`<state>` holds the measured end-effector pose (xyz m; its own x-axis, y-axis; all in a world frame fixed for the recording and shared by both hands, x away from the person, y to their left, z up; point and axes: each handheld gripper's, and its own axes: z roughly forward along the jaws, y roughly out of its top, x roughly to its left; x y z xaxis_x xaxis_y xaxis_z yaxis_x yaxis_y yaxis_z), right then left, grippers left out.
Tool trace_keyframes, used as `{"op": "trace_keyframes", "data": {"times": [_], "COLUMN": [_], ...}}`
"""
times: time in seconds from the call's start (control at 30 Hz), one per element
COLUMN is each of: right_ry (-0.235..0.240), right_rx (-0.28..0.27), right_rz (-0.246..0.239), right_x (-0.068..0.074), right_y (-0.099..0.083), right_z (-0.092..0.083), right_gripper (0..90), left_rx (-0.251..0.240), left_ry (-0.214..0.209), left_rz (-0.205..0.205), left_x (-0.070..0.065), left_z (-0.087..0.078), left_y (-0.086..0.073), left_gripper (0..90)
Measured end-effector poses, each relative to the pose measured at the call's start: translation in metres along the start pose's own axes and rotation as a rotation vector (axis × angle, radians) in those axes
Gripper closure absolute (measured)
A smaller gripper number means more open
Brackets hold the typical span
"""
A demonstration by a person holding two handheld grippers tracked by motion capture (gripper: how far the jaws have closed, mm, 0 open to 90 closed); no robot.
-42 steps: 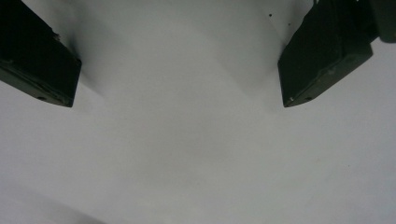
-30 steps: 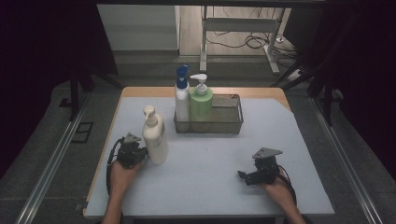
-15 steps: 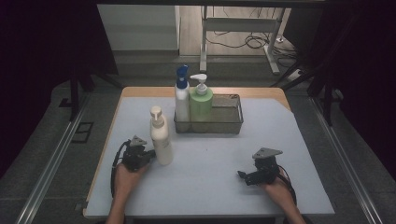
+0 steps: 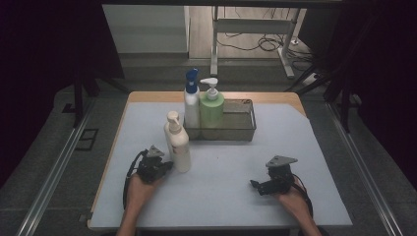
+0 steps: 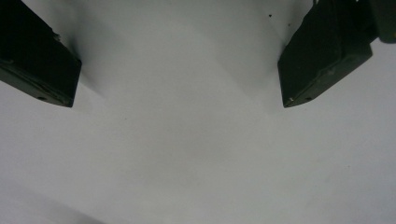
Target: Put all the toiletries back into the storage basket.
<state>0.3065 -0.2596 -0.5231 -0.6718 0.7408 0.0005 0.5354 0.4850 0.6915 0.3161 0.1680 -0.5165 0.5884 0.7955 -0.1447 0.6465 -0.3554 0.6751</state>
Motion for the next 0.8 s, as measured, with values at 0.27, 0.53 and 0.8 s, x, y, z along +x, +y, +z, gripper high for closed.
{"op": "trace_keyframes", "data": {"times": [0.27, 0.53, 0.8], "right_ry": [-0.001, 0.000, -0.002], "right_rx": [-0.001, 0.000, 0.002], "right_rz": [0.001, 0.001, 0.001], "right_x": [0.000, 0.000, 0.000], "right_y": [0.000, 0.000, 0.000], "right_z": [0.000, 0.000, 0.000], "right_gripper": [0.0, 0.0, 0.0], "left_rx": [0.007, 0.004, -0.008], "left_ry": [-0.020, -0.038, -0.030], "left_rz": [0.026, 0.032, 0.039], "left_x": [-0.011, -0.014, -0.018], "left_z": [0.008, 0.012, 0.005], "left_y": [0.007, 0.010, 0.008], "left_gripper": [89.3, 88.9, 74.5]}}
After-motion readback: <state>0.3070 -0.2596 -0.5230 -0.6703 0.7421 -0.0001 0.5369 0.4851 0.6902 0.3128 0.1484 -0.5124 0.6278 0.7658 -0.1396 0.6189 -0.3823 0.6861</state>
